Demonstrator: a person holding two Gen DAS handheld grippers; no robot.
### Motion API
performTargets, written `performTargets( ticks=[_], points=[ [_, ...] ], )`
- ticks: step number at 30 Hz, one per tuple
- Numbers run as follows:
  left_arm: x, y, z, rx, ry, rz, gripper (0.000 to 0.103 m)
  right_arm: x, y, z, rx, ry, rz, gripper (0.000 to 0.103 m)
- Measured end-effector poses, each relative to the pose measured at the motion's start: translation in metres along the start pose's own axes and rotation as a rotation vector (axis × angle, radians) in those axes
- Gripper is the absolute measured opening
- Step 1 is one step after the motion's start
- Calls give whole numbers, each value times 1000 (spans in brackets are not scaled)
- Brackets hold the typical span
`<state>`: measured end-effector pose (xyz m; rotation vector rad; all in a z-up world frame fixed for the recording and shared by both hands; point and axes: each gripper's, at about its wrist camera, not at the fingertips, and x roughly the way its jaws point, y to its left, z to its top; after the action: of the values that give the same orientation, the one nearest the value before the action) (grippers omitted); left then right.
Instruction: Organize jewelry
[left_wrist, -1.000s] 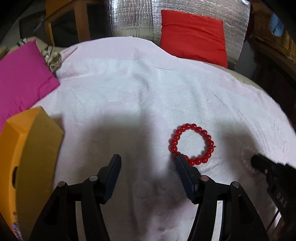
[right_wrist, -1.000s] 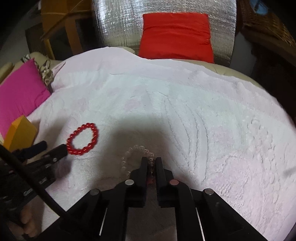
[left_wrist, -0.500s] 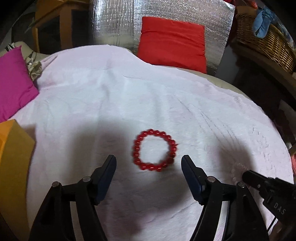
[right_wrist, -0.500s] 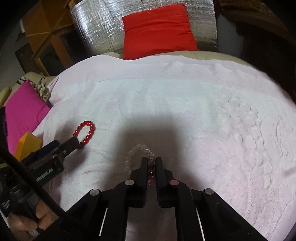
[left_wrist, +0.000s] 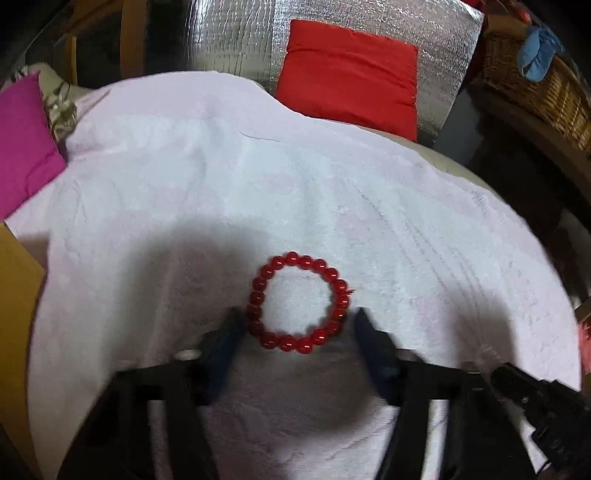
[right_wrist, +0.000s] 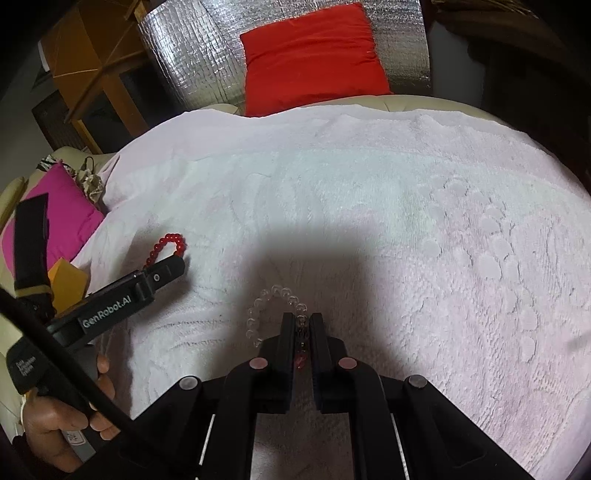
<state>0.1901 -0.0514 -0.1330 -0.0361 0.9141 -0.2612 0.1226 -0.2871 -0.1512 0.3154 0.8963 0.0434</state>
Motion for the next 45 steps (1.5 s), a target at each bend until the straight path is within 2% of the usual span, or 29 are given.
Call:
performTargets(
  ticks=[1,2,3,6,7,14,18,25,30,36,39,41,42,43,45],
  points=[
    [-1,2,0,4,-2,3,42,0,0,0,3,0,0,8],
    [-2,4,0,4,-4,0,28,0,0,0,5,1,-1,8],
    [-3,5,0,5,-2,-9,21,-1,1,0,5,1,-1,8],
    [-7,5,-1,21,-3,-14,15,-4,2,-1,1,0,-1,8],
    [-10,3,-2,36,-4,-13,10,-6,3,-1,-2,-2,-3,8],
    [-38,-9,-17,125,-7,-21,10,-25,-1,-1,7,-22,13,8],
    [-60,-17,-34,180,1,-34,10,-34,-7,-7,15,-3,10,8],
    [-91,-26,-75,250,53,-96,10,-50,-35,-32,92,73,47,8],
    [-111,-21,-98,259,92,-134,10,-70,-49,-54,120,78,52,8],
    [-110,-23,-114,307,134,-78,10,-78,-50,-77,103,104,18,12],
    [-107,-25,-118,330,139,-56,18,-73,-43,-78,68,109,-15,12],
    [-108,-27,-119,344,128,-38,43,-71,-39,-75,56,112,-27,12],
    [-109,-30,-119,358,115,-21,48,-70,-38,-74,55,113,-30,16],
    [-110,-33,-119,374,102,-9,51,-69,-38,-72,57,115,-31,21],
    [-110,-37,-119,401,91,-8,51,-67,-35,-69,64,122,-28,53]
  ],
)
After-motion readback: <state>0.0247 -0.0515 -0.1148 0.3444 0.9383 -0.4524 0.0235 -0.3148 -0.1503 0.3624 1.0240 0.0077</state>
